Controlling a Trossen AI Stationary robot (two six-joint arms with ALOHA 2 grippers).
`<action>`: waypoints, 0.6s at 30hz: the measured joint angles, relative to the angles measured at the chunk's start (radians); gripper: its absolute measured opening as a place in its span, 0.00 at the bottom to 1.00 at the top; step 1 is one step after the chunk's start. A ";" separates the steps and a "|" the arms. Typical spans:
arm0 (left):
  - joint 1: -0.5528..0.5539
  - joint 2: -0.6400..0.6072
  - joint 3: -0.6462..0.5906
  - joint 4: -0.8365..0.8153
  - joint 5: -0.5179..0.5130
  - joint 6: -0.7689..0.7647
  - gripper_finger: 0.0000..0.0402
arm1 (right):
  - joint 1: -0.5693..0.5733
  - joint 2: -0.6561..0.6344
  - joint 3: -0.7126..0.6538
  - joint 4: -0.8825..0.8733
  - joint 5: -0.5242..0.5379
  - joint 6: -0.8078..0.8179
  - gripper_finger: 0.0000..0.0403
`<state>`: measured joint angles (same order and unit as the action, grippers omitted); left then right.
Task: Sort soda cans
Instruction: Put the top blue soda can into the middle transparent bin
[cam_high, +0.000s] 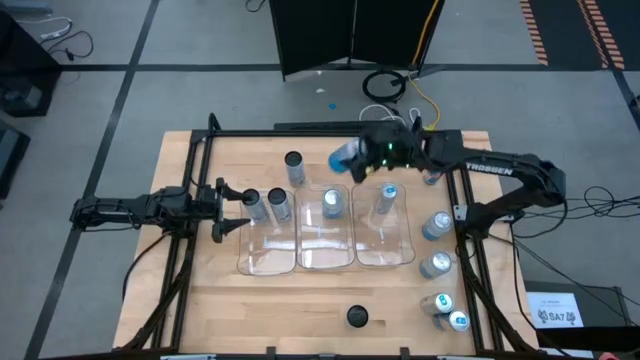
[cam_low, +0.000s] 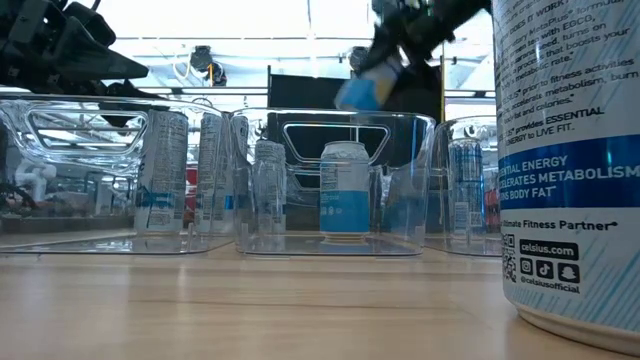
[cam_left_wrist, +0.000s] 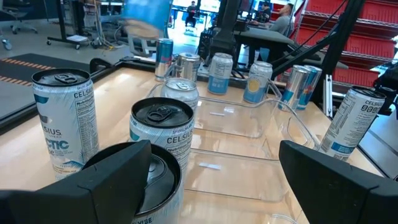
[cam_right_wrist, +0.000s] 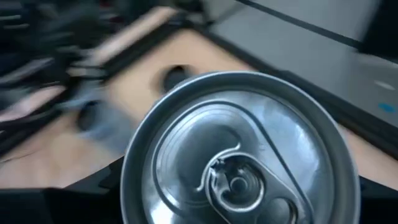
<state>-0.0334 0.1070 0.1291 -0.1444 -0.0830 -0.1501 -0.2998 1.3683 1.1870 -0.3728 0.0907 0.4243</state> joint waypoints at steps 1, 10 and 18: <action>0.000 0.000 0.000 0.000 0.000 0.000 0.90 | 0.028 0.003 0.000 0.023 -0.001 -0.005 0.73; 0.000 0.000 0.000 0.000 0.000 0.000 0.90 | 0.186 0.102 0.042 0.106 -0.024 -0.129 0.73; 0.000 0.000 0.000 0.000 0.000 0.000 0.90 | 0.203 0.336 0.343 -0.199 -0.018 -0.233 0.73</action>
<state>-0.0335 0.1070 0.1291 -0.1440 -0.0830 -0.1500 -0.0967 1.7041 1.5297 -0.5717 0.0728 0.1913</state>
